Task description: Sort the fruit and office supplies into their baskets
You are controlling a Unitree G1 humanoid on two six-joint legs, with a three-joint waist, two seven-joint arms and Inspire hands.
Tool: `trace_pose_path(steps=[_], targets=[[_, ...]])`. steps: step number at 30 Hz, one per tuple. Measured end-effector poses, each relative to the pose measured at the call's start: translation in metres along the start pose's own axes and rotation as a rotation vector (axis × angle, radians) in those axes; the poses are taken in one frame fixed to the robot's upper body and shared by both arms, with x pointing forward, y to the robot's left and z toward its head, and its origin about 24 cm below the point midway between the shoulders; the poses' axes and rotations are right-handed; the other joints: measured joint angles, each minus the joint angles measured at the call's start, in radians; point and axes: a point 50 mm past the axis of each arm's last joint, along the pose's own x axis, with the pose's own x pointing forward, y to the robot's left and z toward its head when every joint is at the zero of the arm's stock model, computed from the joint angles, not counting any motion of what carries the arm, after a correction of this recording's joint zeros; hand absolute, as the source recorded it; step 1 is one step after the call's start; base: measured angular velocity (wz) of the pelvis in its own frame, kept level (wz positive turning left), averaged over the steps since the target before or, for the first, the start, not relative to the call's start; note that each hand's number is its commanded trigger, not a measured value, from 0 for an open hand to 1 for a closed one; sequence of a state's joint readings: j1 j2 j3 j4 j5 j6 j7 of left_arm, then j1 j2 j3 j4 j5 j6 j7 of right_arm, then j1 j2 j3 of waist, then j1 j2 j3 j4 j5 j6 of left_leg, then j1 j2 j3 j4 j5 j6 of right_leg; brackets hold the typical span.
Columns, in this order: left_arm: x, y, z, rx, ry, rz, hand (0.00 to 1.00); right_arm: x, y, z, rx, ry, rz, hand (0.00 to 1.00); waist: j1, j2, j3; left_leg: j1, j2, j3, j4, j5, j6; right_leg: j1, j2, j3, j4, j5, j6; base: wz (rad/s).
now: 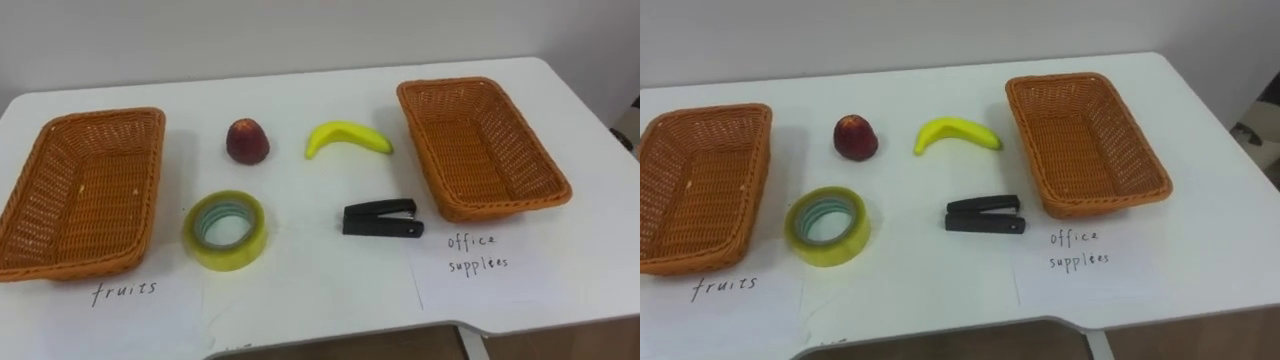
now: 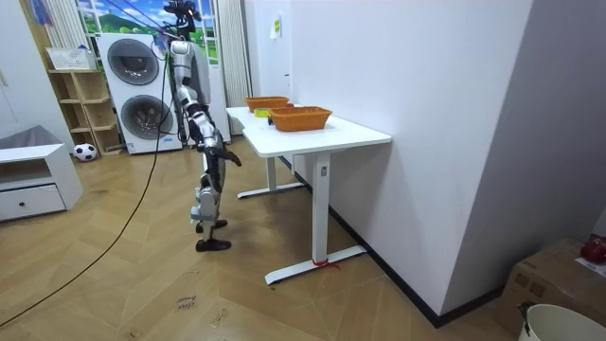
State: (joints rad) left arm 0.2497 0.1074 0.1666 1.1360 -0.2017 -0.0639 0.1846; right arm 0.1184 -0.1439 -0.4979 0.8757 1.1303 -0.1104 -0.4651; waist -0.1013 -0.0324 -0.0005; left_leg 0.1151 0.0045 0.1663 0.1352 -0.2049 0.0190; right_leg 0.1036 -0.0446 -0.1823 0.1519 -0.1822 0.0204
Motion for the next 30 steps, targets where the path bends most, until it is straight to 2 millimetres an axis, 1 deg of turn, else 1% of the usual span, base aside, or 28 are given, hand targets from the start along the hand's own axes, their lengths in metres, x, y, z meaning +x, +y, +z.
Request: trace_pose_path(steps=[2,4,6,10,13,16,17,18,19,20,21,22,23,24,25,26,27,28,30], targets=[[0.001,0.002,0.002,0.002,-0.007,0.005,0.00,-0.001,0.005,0.010,0.022,-0.030,-0.009,0.00,-0.001,-0.005,0.0006,-0.002,-0.001,0.000,-0.002,0.000,0.000,-0.002,0.000,0.003,0.000,-0.002,0.001,0.00],[0.001,0.005,0.005,-0.001,-0.018,0.011,0.00,-0.003,0.010,0.020,0.059,-0.058,-0.026,0.00,-0.005,-0.014,0.0035,-0.007,-0.001,0.001,-0.005,0.000,0.000,-0.005,0.000,0.007,0.001,-0.005,0.001,0.00],[0.001,0.007,0.009,0.014,-0.038,0.012,0.00,-0.006,0.013,0.029,0.091,-0.082,-0.039,0.00,-0.005,-0.021,0.0047,-0.012,-0.002,0.000,-0.004,0.000,0.000,-0.008,0.002,0.022,0.002,-0.005,0.001,0.00],[0.002,0.010,0.014,0.016,-0.058,0.018,0.00,-0.012,0.022,0.047,0.142,-0.150,-0.050,0.00,-0.008,-0.027,0.0034,-0.017,-0.003,0.001,-0.004,0.000,0.000,-0.016,0.001,0.031,0.004,-0.005,0.001,-0.03],[0.002,0.011,0.016,0.044,-0.067,0.022,0.00,-0.021,0.033,0.063,0.162,-0.218,-0.041,0.00,-0.016,-0.031,0.0047,-0.018,-0.003,0.000,-0.005,0.000,0.000,-0.017,0.002,0.032,0.004,-0.005,0.001,-0.01],[0.002,0.011,0.016,0.066,-0.067,0.024,0.00,-0.030,0.044,0.085,0.171,-0.307,-0.044,0.00,-0.019,-0.039,0.0050,-0.018,-0.002,0.002,-0.005,0.000,0.000,-0.018,0.003,0.032,0.004,-0.005,0.001,0.00],[0.002,0.011,0.016,0.066,-0.067,0.024,0.00,-0.031,0.045,0.089,0.172,-0.323,-0.052,0.00,-0.019,-0.040,0.0048,-0.019,-0.002,0.003,-0.005,0.000,0.000,-0.020,0.003,0.033,0.004,-0.005,0.001,-0.06],[0.002,0.011,0.016,0.066,-0.066,0.024,0.00,-0.033,0.049,0.095,0.185,-0.348,-0.059,0.00,-0.015,-0.044,0.0054,-0.018,0.000,0.014,-0.005,0.000,0.000,-0.028,0.004,0.041,0.006,-0.005,0.001,-0.21],[0.001,0.012,0.015,0.068,-0.064,0.023,0.00,-0.038,0.056,0.102,0.190,-0.377,-0.055,0.00,-0.012,-0.046,0.0056,-0.018,0.001,0.024,-0.006,0.000,0.000,-0.041,0.005,0.047,0.018,-0.007,-0.001,-0.20],[0.002,0.012,0.015,0.069,-0.064,0.024,0.00,-0.040,0.059,0.106,0.189,-0.396,-0.050,0.00,-0.014,-0.048,0.0054,-0.019,0.001,0.024,-0.006,0.000,0.000,-0.044,0.005,0.047,0.019,-0.007,0.000,-0.14],[0.002,0.013,0.016,0.068,-0.067,0.021,0.00,-0.044,0.063,0.115,0.199,-0.425,-0.042,0.00,-0.018,-0.053,0.0047,-0.025,0.000,0.023,-0.005,0.000,0.000,-0.052,0.004,0.047,0.020,-0.007,0.000,0.08],[0.002,0.014,0.016,0.064,-0.066,0.017,0.00,-0.050,0.067,0.126,0.232,-0.450,-0.026,0.00,-0.032,-0.059,0.0046,-0.035,-0.001,0.018,-0.003,0.001,0.001,-0.052,0.003,0.041,0.020,-0.007,0.000,0.08],[0.002,0.015,0.016,0.059,-0.064,0.016,0.00,-0.053,0.070,0.132,0.253,-0.464,-0.016,0.00,-0.033,-0.062,0.0040,-0.035,-0.001,0.018,-0.003,0.001,0.001,-0.053,0.003,0.041,0.020,-0.007,0.000,0.07],[0.002,0.017,0.016,0.056,-0.065,0.021,0.00,-0.060,0.072,0.146,0.285,-0.499,0.002,0.00,-0.035,-0.070,0.0020,-0.035,-0.001,0.019,-0.003,0.001,0.001,-0.052,0.003,0.041,0.018,-0.007,0.000,0.00],[0.002,0.019,0.017,0.057,-0.069,0.026,0.00,-0.062,0.073,0.153,0.298,-0.518,0.011,0.00,-0.035,-0.074,0.0020,-0.035,0.000,0.020,-0.002,0.001,0.001,-0.052,0.004,0.041,0.017,-0.007,0.000,0.00],[0.003,0.023,0.020,0.069,-0.078,0.034,0.00,-0.067,0.074,0.166,0.320,-0.557,0.024,0.00,-0.034,-0.083,0.0035,-0.035,0.000,0.020,-0.002,0.001,0.001,-0.052,0.004,0.041,0.016,-0.007,0.000,0.00],[0.004,0.027,0.022,0.077,-0.085,0.043,0.00,-0.072,0.075,0.174,0.329,-0.595,0.041,0.00,-0.035,-0.084,-0.0004,-0.034,0.001,0.020,0.000,0.001,0.001,-0.052,0.005,0.042,0.017,-0.007,0.000,0.00],[0.004,0.029,0.023,0.079,-0.087,0.047,0.00,-0.075,0.076,0.177,0.325,-0.617,0.051,0.00,-0.035,-0.087,-0.0001,-0.034,0.002,0.022,0.000,0.001,0.001,-0.051,0.005,0.043,0.018,-0.007,-0.001,-0.04],[0.004,0.031,0.025,0.087,-0.093,0.052,0.00,-0.090,0.078,0.185,0.294,-0.725,0.100,0.00,-0.034,-0.090,0.0007,-0.036,0.001,0.023,-0.001,0.001,0.001,-0.051,0.005,0.043,0.020,-0.006,-0.002,-0.02]])
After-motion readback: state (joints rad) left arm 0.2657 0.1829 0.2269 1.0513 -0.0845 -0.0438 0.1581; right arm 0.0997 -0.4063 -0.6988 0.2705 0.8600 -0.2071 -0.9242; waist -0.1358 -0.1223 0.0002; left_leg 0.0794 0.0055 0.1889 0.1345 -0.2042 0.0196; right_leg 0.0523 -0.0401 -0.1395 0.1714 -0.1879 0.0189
